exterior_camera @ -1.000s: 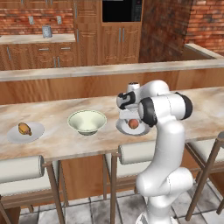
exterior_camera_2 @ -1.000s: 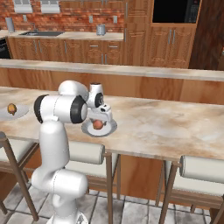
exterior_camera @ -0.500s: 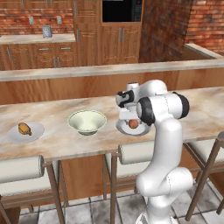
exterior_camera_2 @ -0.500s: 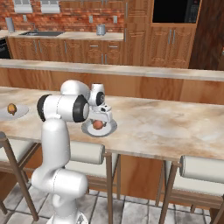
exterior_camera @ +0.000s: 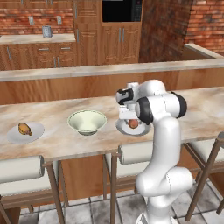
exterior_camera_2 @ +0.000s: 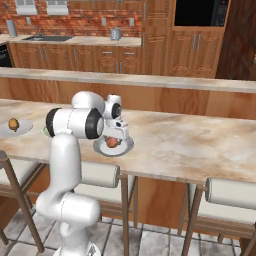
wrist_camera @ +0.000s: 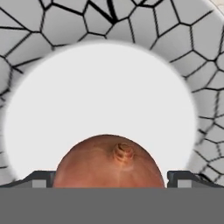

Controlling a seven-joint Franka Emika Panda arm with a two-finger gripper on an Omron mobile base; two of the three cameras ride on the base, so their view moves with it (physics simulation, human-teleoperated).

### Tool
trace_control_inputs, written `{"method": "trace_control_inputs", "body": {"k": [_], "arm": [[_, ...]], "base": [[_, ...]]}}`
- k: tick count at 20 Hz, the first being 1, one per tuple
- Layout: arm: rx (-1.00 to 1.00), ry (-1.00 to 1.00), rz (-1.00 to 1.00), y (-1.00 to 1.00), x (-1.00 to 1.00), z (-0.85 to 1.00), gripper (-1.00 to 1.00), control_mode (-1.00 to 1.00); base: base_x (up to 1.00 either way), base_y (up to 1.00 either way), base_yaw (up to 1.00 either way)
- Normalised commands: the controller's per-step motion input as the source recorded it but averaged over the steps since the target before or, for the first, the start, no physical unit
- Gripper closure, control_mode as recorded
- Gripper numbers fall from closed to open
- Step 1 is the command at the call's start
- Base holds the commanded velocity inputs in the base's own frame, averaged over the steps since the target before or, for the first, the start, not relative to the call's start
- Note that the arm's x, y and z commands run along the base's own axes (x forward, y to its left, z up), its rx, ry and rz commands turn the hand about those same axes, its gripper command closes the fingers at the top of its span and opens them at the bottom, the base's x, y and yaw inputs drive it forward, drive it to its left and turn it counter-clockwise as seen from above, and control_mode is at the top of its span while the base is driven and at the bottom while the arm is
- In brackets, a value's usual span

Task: Pick the chicken drumstick and onion from their plates and place them in the bowl. Then put the bowl in the fridge.

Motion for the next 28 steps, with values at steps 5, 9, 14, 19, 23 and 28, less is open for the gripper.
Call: {"method": "trace_control_inputs", "body": {"k": [5,9,14,19,23,28], "arm": [[0.03,0.06,-0.09,0.04,-0.14,-0.05,1.0,-1.0],[0.03,0.03,-0.09,0.03,-0.24,-0.05,1.0,-1.0],[0.0,0.0,-0.1,0.02,-0.22,-0.04,1.0,-1.0],[0.02,0.0,-0.03,0.02,-0.21,0.27,1.0,-1.0],[0.02,-0.04,0.0,0.3,-0.22,0.58,1.0,-1.0],[0.0,0.0,0.02,0.54,-0.16,0.56,1.0,-1.0]], "base": [[0.0,0.0,0.0],[0.0,0.0,0.0],[0.0,0.0,0.0],[0.0,0.0,0.0],[0.0,0.0,0.0],[0.0,0.0,0.0]]}}
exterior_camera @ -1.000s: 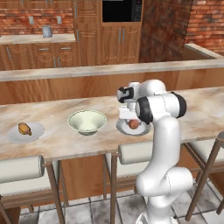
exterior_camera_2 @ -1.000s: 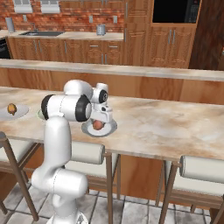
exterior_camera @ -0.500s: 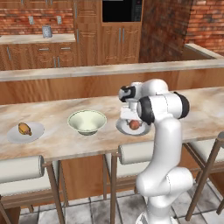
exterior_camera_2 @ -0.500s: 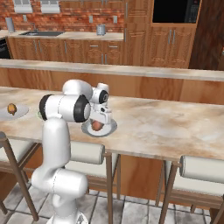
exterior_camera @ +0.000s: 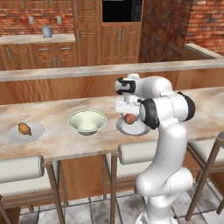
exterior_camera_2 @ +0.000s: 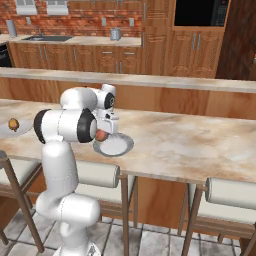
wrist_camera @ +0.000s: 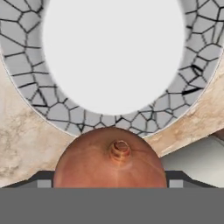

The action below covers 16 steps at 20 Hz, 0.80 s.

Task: Pick the chicken drumstick and onion from their plates and place them in the bowl. Then put the bowl in the fridge.

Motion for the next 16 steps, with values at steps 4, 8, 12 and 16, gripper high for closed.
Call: {"method": "trace_control_inputs", "body": {"k": [4,8,12,16], "arm": [[-0.03,-0.14,0.05,0.64,-0.07,0.51,1.0,-1.0],[0.0,-0.31,0.02,0.58,-0.11,0.45,1.0,-1.0],[0.0,-0.29,0.0,0.68,-0.01,0.37,1.0,-1.0],[0.0,-0.19,0.0,0.74,0.04,0.19,1.0,-1.0]], "base": [[0.0,0.0,0.0],[0.0,0.0,0.0],[0.0,0.0,0.0],[0.0,0.0,0.0]]}}
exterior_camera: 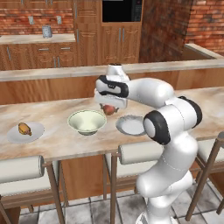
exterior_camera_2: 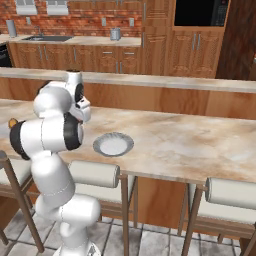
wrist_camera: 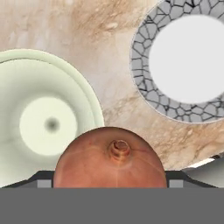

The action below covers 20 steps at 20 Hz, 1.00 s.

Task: Pick the chicken drumstick and onion from their plates and place them in the bowl. Then put the bowl in the fridge.

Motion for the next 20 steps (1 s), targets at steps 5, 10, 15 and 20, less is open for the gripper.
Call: {"method": "trace_control_inputs", "body": {"k": [5,10,15,20], "arm": [[0.0,-0.05,0.0,0.66,0.17,0.01,1.0,-1.0],[0.0,0.0,0.0,0.51,0.2,-0.05,1.0,-1.0],[0.0,-0.01,0.0,0.4,0.29,-0.12,1.0,-1.0],[-0.03,0.0,0.0,0.28,0.16,-0.3,1.0,-1.0]], "base": [[0.0,0.0,0.0],[0.0,0.0,0.0],[0.0,0.0,0.0],[0.0,0.0,0.0]]}}
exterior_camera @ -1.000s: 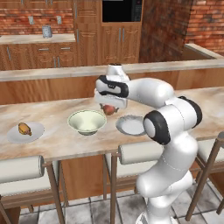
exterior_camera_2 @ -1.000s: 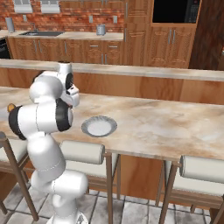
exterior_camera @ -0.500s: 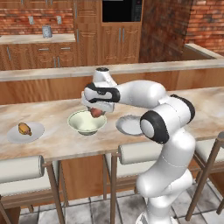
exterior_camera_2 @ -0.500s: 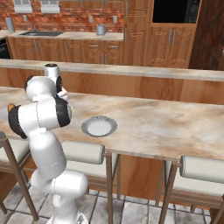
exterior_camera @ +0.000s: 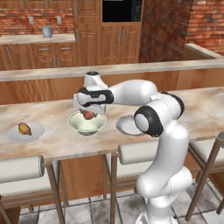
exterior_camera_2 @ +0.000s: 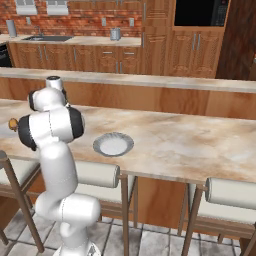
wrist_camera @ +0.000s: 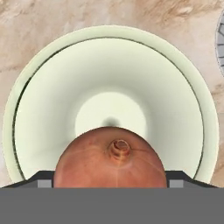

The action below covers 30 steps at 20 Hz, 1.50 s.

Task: Pick the chicken drumstick and onion from their plates and place them in the bowl. Then put the bowl in the fridge.

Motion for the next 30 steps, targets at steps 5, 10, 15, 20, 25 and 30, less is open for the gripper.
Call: {"method": "trace_control_inputs", "body": {"k": [5,10,15,20,25,30], "arm": [[-0.08,0.0,0.0,0.06,0.06,-0.34,1.0,-1.0],[-0.07,0.0,-0.01,0.0,0.07,-0.33,1.0,-1.0],[0.0,0.0,0.0,0.01,0.14,-0.21,1.0,-1.0],[0.0,0.01,0.0,0.04,0.17,-0.23,1.0,-1.0],[0.0,0.06,0.0,0.07,0.15,-0.22,1.0,-1.0],[0.0,0.12,0.0,0.1,0.15,-0.2,1.0,-1.0]], "base": [[0.0,0.0,0.0],[0.0,0.0,0.0],[0.0,0.0,0.0],[0.0,0.0,0.0],[0.0,0.0,0.0],[0.0,0.0,0.0]]}}
